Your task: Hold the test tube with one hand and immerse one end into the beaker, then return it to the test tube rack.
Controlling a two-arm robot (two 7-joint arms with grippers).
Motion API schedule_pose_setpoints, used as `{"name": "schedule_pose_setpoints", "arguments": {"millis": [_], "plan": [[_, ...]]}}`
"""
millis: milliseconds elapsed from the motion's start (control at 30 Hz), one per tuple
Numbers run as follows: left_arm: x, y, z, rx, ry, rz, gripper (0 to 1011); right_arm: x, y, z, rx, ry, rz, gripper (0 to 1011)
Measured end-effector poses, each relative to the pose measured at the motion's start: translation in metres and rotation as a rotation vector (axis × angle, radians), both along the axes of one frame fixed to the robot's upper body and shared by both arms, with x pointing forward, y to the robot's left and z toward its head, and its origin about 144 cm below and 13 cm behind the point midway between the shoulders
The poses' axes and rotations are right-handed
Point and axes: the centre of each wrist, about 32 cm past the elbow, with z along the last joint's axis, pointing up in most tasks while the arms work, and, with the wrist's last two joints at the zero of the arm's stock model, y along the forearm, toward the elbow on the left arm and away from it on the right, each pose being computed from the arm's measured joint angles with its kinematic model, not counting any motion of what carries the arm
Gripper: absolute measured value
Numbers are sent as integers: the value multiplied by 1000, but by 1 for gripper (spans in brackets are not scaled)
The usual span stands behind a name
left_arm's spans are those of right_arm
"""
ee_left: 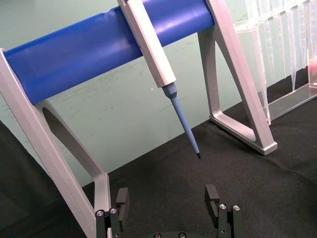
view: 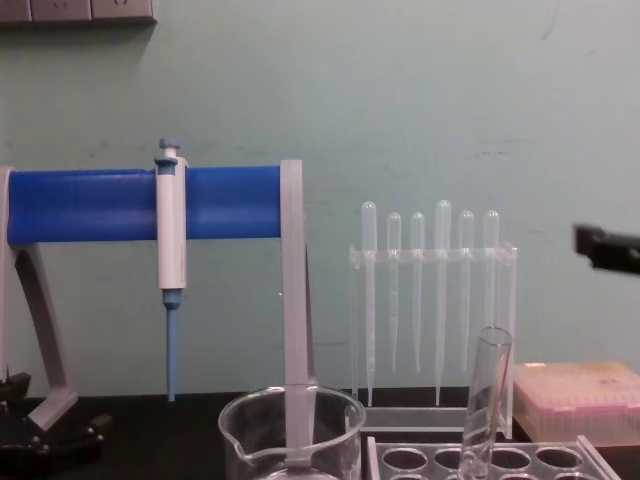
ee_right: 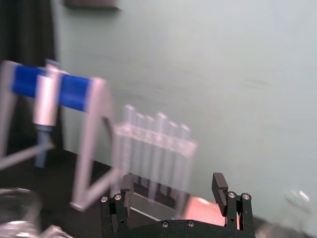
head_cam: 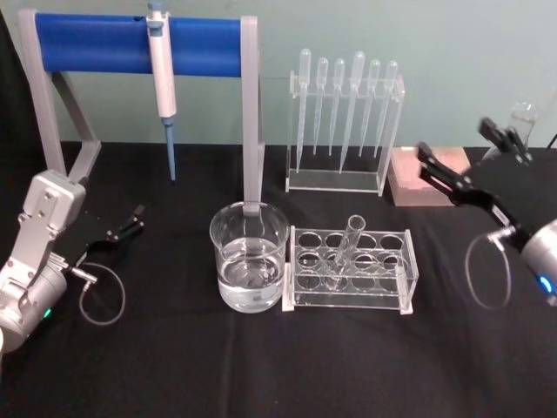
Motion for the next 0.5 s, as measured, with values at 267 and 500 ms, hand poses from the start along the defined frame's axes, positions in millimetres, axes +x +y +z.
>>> {"name": "schedule_pose_setpoints", "arguments": {"millis": [267,500], "plan": [[0,0,0,0,0,0,1000,2,-12,-35,14,43,-143,1003],[0,0,0,0,0,0,1000,2,-14,-48,21,75,-171,1002]]}}
